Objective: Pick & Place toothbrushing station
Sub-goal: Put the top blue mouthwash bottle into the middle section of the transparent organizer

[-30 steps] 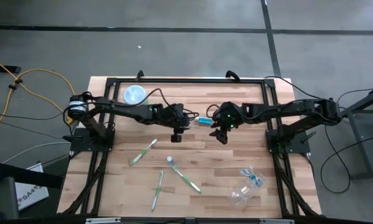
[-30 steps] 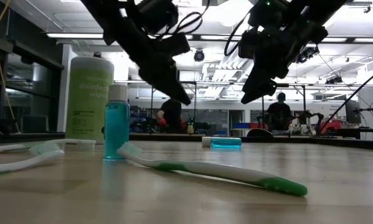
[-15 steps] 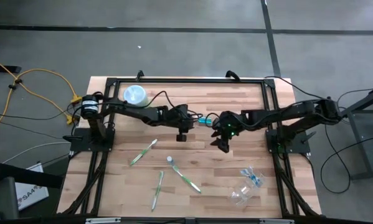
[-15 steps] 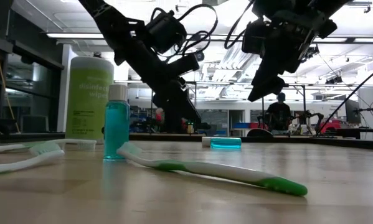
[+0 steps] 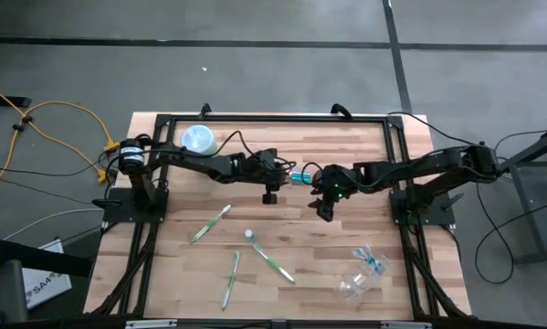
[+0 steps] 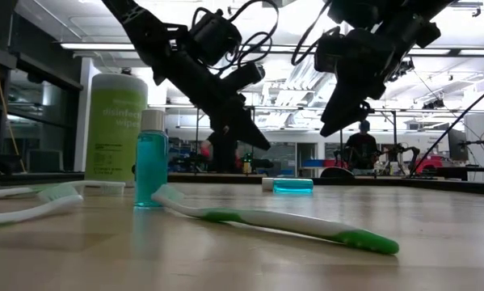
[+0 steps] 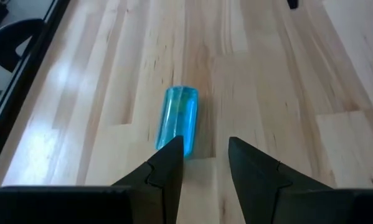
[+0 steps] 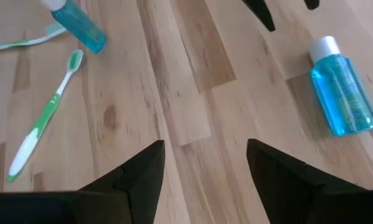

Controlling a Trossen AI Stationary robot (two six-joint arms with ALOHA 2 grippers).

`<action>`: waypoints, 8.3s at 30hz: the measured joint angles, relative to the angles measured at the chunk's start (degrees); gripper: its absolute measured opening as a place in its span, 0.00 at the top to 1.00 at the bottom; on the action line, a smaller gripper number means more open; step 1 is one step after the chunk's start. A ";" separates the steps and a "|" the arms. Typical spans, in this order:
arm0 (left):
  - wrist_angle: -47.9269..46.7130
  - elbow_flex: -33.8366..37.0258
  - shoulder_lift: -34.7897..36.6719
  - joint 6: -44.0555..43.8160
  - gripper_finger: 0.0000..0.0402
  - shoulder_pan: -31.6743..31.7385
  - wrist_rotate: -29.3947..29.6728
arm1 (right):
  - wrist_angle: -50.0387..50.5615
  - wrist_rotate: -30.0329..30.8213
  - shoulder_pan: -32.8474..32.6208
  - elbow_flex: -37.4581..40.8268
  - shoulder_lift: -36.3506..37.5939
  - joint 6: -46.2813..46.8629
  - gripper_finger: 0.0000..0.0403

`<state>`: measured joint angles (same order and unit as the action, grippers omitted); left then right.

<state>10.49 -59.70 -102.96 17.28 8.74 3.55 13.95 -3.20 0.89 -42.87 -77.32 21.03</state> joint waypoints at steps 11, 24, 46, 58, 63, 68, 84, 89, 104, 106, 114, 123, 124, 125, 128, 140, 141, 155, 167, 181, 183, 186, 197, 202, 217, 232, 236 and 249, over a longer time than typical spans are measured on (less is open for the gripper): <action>-0.54 0.00 0.01 -5.14 0.70 -2.26 1.02 | 0.26 1.63 0.92 0.00 0.00 0.16 0.46; -4.02 0.00 3.90 -6.95 0.70 -14.08 6.03 | -0.06 -1.34 10.22 0.00 -1.24 -4.30 0.46; -7.19 0.00 4.85 -9.37 0.70 -27.77 21.36 | 8.70 12.71 8.99 -16.26 -19.71 -18.04 0.46; -8.17 0.00 5.09 -11.18 0.70 -28.16 22.00 | 14.42 4.34 14.49 -18.08 -19.88 -22.39 0.46; -8.10 0.00 5.53 -11.64 0.70 -29.46 21.98 | 15.68 3.60 15.69 -20.38 -21.22 -25.17 0.46; -7.99 0.00 5.53 -11.74 0.70 -30.48 22.14 | 16.30 2.78 16.15 -22.45 -24.86 -26.64 0.46; -8.31 -0.01 5.53 -12.15 0.70 -30.80 22.25 | 16.33 1.53 16.02 -24.50 -29.99 -27.31 0.46; -8.34 -0.01 5.53 -12.58 0.70 -30.80 22.25 | 16.25 1.61 16.02 -24.50 -29.99 -26.82 0.46; -8.36 0.00 5.51 -12.68 0.70 -31.42 22.25 | 16.10 4.24 15.61 -24.50 -29.99 -21.09 0.46; -8.36 0.00 5.51 -12.77 0.70 -31.42 22.25 | 16.16 4.30 15.63 -24.50 -29.99 -21.02 0.46; -8.38 -0.02 5.51 -12.81 0.70 -31.44 22.25 | 17.57 0.62 15.63 -24.55 -31.56 -19.24 0.46; -8.53 0.00 5.49 -12.79 0.70 -32.30 22.25 | 17.66 1.67 15.21 -24.76 -34.64 -19.29 0.46; -8.53 -0.01 5.49 -12.80 0.70 -32.31 22.24 | 17.56 2.07 15.19 -24.72 -34.56 -19.33 0.46; -8.53 0.00 5.49 -12.79 0.70 -32.31 22.25 | 17.54 2.36 15.19 -24.72 -34.56 -19.36 0.46; -8.53 0.00 5.49 -12.79 0.70 -32.31 22.23 | 17.54 2.20 15.21 -24.70 -34.60 -19.36 0.49; -8.53 0.00 5.46 -12.79 0.70 -32.29 22.25 | 17.51 2.92 14.97 -24.59 -34.71 -19.50 0.58; -8.53 -0.02 5.46 -12.79 0.70 -32.29 22.25 | 17.51 2.88 14.97 -24.57 -34.71 -19.39 0.57; -8.55 0.00 5.46 -12.79 0.70 -32.29 22.25 | 17.54 3.01 14.99 -24.52 -34.71 -19.26 0.70; -8.55 0.00 5.46 -12.79 0.70 -32.29 22.23 | 17.21 2.88 14.97 -24.48 -34.71 -19.31 0.70; -8.55 -0.01 5.46 -12.96 0.70 -32.29 22.23 | 18.08 2.66 13.41 -24.26 -28.44 -18.40 0.71; -8.53 -0.01 5.46 -13.07 0.70 -32.29 22.23 | 18.65 3.00 12.95 -24.26 -28.18 -18.22 0.71; -8.15 0.00 5.46 -13.11 0.70 -32.29 22.24 | 19.93 3.23 11.83 -24.26 -27.15 -17.89 0.73; -6.86 0.00 5.46 -13.05 0.70 -32.85 33.07 | 23.09 7.23 7.09 -24.35 -22.10 -15.76 0.74; -6.42 -0.02 5.46 -12.54 0.70 -33.33 37.14 | 25.68 7.81 4.63 -24.37 -17.43 -13.20 0.74; -2.58 -0.04 5.46 1.74 0.70 -33.86 50.07 | 28.09 7.21 -5.24 -24.46 -8.74 -3.98 0.73; 1.08 -0.04 5.46 19.36 0.70 -33.85 48.69 | 25.86 5.48 -10.76 -24.44 -8.79 -1.30 0.73; 2.33 -0.04 5.46 23.81 0.70 -33.82 48.00 | 24.66 4.41 -11.04 -24.44 -8.79 -1.11 0.73; 4.74 -0.02 5.46 30.87 0.70 -33.84 46.53 | 23.87 2.39 -11.16 -24.44 -8.79 -1.08 0.73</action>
<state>15.23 -59.72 -97.49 48.15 -25.10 50.09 37.82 -0.81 -10.27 -67.31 -86.11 19.94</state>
